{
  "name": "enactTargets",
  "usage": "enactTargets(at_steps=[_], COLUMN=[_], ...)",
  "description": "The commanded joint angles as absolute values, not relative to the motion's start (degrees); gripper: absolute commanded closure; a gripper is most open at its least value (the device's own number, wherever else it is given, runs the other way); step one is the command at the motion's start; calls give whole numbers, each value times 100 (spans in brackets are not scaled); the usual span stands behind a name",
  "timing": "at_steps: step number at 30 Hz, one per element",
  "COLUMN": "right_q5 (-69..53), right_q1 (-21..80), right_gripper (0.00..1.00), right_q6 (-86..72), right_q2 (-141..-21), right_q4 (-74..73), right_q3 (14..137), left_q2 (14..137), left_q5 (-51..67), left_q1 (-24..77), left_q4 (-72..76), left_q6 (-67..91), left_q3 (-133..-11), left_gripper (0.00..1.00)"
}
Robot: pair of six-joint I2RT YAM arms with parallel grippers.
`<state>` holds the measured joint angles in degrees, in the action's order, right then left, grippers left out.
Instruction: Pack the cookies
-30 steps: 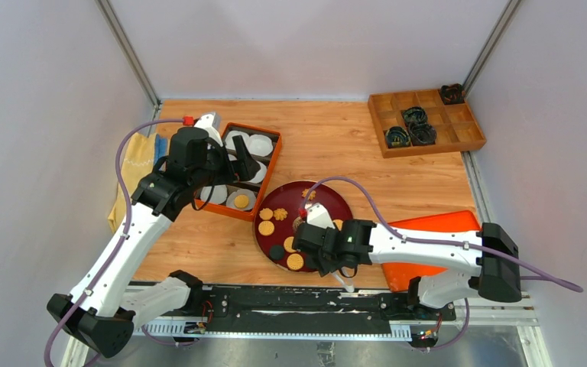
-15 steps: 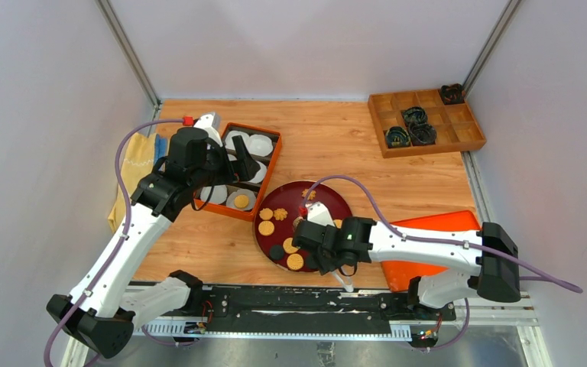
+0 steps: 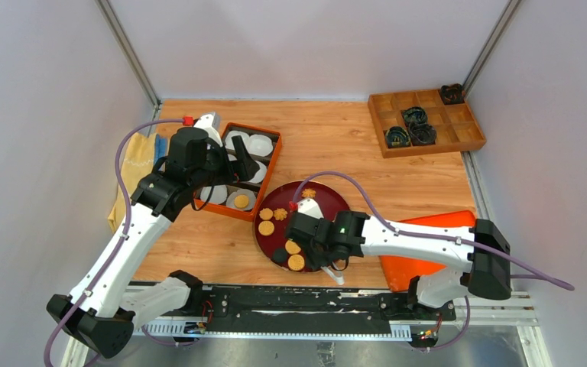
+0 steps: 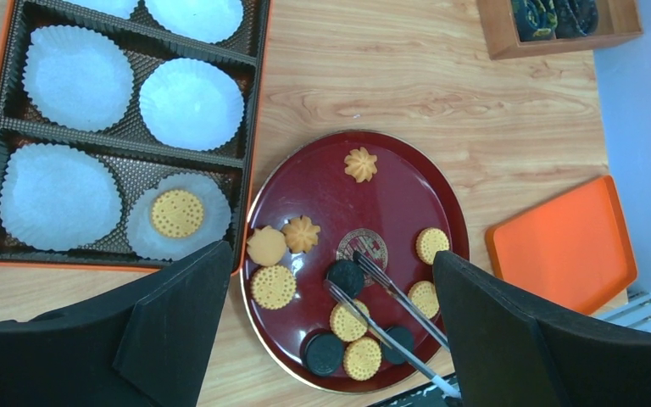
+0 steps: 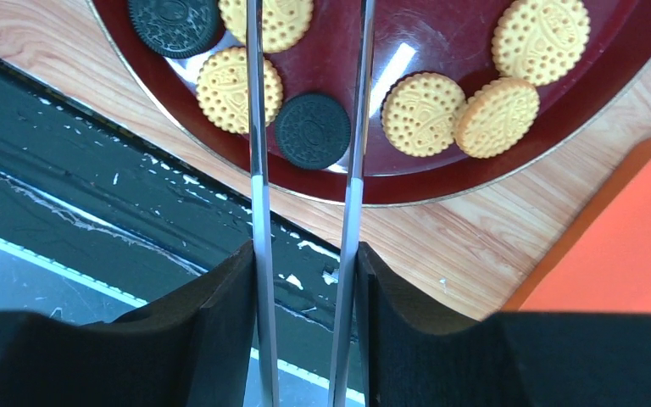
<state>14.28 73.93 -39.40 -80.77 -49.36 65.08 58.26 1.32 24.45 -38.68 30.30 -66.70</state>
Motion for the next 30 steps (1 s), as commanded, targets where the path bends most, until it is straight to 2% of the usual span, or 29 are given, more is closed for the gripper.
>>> enactTargets(at_steps=[1, 7, 15, 22, 30], right_q5=[1143, 1328, 1472, 1409, 893], right_q1=[7294, 7050, 6731, 6546, 6338], right_gripper=[100, 100, 100, 100, 100], right_q6=[-3779, -3541, -2863, -2293, -1782], right_q2=[-8129, -8135, -8529, -9234, -10369], right_q4=[-4702, -4550, -4444, -4288, -4081], right_q3=[6542, 6706, 7702, 8709, 10003], left_q2=[5832, 5827, 5806, 5810, 5860], left_q5=[76, 9, -419, -787, -694], left_q1=[2399, 2399, 2375, 1978, 1427], left_q4=[-3849, -3900, -4017, -4162, -4272], left_q6=[2945, 2896, 2810, 2794, 2684], left_q3=[-6805, -6876, -7036, -7306, -7647], left_gripper=[6, 6, 6, 5, 4])
